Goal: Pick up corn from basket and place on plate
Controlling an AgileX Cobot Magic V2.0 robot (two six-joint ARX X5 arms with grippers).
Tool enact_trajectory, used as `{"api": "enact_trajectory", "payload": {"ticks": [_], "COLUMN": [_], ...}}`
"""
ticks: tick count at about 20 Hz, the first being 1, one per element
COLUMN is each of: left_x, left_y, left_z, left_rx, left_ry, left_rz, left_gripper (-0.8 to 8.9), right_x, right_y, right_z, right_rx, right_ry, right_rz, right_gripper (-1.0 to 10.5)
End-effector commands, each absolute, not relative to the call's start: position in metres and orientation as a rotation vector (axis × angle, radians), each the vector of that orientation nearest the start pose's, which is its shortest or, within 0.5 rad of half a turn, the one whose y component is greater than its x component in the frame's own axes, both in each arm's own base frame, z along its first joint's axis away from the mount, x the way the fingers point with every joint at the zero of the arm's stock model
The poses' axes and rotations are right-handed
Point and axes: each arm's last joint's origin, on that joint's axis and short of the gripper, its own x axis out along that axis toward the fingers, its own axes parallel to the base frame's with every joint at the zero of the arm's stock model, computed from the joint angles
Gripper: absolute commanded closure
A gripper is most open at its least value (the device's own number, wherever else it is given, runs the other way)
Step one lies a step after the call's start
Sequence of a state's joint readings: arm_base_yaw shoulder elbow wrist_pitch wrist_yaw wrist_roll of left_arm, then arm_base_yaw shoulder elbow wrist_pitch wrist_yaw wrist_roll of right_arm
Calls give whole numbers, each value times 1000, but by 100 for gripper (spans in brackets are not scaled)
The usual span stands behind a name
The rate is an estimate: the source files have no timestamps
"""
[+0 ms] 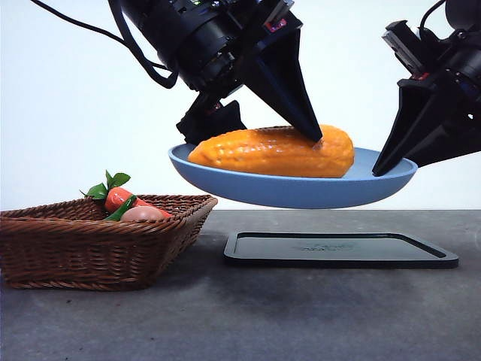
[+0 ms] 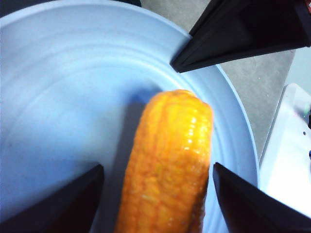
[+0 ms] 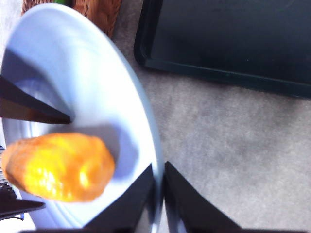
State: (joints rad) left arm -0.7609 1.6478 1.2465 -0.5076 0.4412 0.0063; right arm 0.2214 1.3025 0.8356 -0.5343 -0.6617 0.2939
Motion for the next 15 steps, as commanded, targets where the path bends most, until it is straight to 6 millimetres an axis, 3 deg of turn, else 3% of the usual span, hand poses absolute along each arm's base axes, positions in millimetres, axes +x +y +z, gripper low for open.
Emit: {"api": "enact_trajectory", "payload": {"ticks": [1, 6, 15], "left_x": [244, 243, 242], "left_y": [-254, -254, -248], "left_z": [251, 273, 348], "left_rx": [165, 140, 134], "left_ry": [949, 912, 794], "left_rz": [-1123, -1151, -1169], "left_gripper": [435, 435, 435], "right_x": [239, 240, 251], "right_y": [73, 72, 55], "right_z": [230, 230, 229], "right_rx": [484, 469, 472], "right_ry": [1105, 1098, 1031], "right_rz": [680, 656, 561], "right_gripper": [945, 945, 945]}}
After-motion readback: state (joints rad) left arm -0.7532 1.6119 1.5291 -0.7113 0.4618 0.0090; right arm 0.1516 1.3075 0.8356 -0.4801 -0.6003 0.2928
